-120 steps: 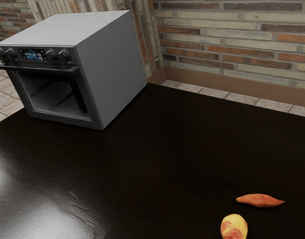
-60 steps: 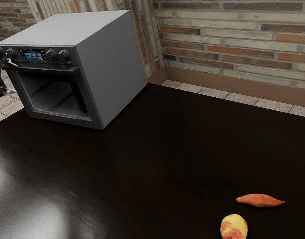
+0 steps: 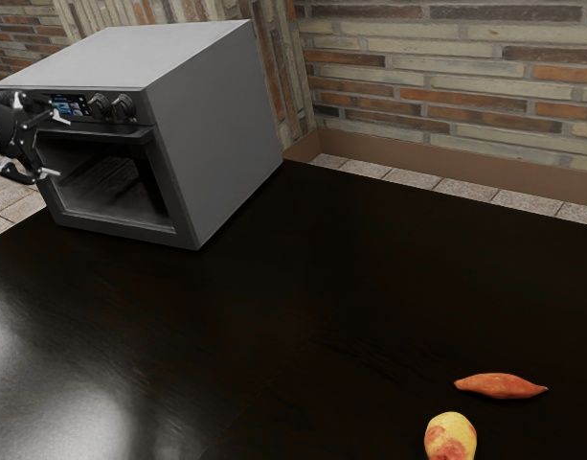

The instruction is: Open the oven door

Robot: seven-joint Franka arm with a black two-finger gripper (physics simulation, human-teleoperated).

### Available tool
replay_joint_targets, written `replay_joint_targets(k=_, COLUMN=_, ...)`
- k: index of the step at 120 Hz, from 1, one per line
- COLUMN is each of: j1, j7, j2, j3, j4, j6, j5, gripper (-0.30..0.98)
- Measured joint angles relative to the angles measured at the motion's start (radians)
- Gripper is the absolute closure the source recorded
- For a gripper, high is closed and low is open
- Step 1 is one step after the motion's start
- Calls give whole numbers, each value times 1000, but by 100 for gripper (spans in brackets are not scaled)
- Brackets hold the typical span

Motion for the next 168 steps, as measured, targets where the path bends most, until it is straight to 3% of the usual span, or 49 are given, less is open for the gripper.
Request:
replay_joint_targets(k=82, j1=3, j7=182, j2=127, j3=-27, j4=81, j6=84, j5=13, gripper=-1)
replay_joint_targets(k=93, j1=-21, j7=177, j2=54, j3=-24, j4=-9, j6=73, j5=98, gripper=-1)
replay_joint_targets(k=98, j1=-29, j7=172, j2=-44, j3=-24, j4=-121, j6=68, j5=143, gripper=4)
replay_joint_targets(k=102, j1=-38, j7=164, j2=-174, j3=-25, j4=-260, j6=65, j5=201, gripper=5)
replay_joint_targets(k=108, j1=-45, j7=129, j2=-495, j3=-56, j4=-595, j6=61, j5=374, gripper=4)
replay_joint_targets(k=112, j1=-53, j7=97, j2=-726, j3=-123, j4=-779, j6=39, j5=489, gripper=3)
replay_joint_targets(k=116, j1=-58, j7=60, j2=-889, j3=-224, j4=-831, j6=-15, j5=577, gripper=2)
replay_joint_targets(k=120, j1=-68, j7=11, j2=-944, j3=-298, j4=-719, j6=-80, j5=627, gripper=2)
replay_joint_targets(k=125, j1=-63, j7=-73, j2=-886, j3=-378, j4=-475, j6=-167, j5=664, gripper=1)
replay_joint_targets(k=131, j1=-61, j7=-231, j2=-628, j3=-459, j4=-105, j6=-320, j5=694, gripper=1)
replay_joint_targets(k=137, j1=-62, j7=-412, j2=-440, j3=-516, j4=69, j6=-447, j5=704, gripper=1)
replay_joint_targets(k=152, j1=-73, j7=-836, j2=-142, j3=-554, j4=170, j6=-651, j5=678, gripper=0)
replay_joint_targets(k=168, j1=-61, j7=-1200, j2=-70, j3=-556, j4=176, j6=-766, j5=671, gripper=0)
